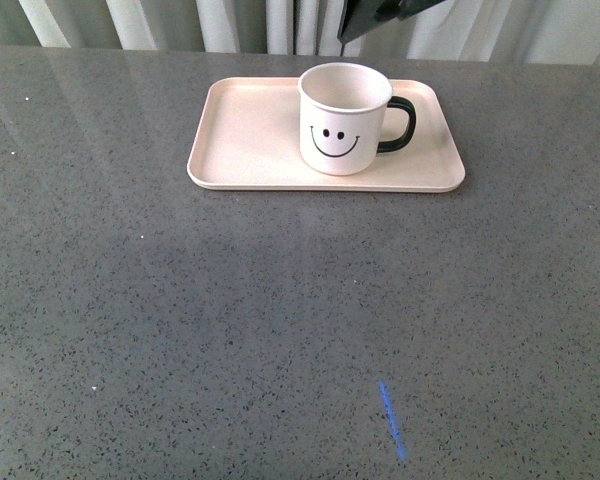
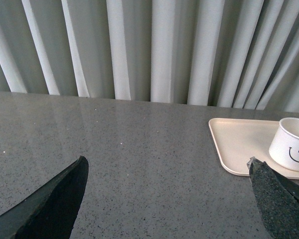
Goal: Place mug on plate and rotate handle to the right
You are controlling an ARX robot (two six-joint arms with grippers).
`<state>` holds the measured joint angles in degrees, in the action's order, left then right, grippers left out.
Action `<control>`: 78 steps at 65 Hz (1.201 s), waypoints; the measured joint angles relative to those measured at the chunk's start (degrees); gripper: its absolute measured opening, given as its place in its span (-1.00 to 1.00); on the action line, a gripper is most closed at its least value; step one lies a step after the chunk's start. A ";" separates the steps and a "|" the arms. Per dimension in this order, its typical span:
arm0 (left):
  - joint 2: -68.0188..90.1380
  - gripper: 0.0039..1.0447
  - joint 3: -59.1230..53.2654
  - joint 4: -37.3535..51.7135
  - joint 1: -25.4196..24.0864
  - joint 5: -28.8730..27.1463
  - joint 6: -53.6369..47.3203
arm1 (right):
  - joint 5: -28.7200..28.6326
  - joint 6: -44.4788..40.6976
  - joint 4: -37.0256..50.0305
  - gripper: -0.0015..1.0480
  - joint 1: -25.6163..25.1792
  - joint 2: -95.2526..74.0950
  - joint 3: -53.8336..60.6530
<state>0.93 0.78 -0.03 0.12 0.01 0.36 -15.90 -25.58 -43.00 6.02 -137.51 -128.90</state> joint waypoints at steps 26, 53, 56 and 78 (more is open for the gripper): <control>0.00 0.83 0.00 0.00 0.00 0.00 0.00 | -10.08 -0.33 12.72 0.82 -1.70 15.69 21.24; 0.00 0.83 0.00 0.00 0.00 0.00 0.00 | 19.91 23.67 92.19 -0.31 -2.08 38.93 76.98; 0.00 0.83 0.00 0.00 0.00 0.00 0.00 | 19.69 24.24 94.42 -0.47 -2.40 41.55 81.85; 0.00 0.83 0.00 0.00 0.00 0.00 0.00 | 16.17 24.98 100.69 -0.97 -5.73 56.48 105.74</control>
<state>0.93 0.78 -0.03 0.12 0.01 0.36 0.27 -0.60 57.69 0.30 -81.03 -23.16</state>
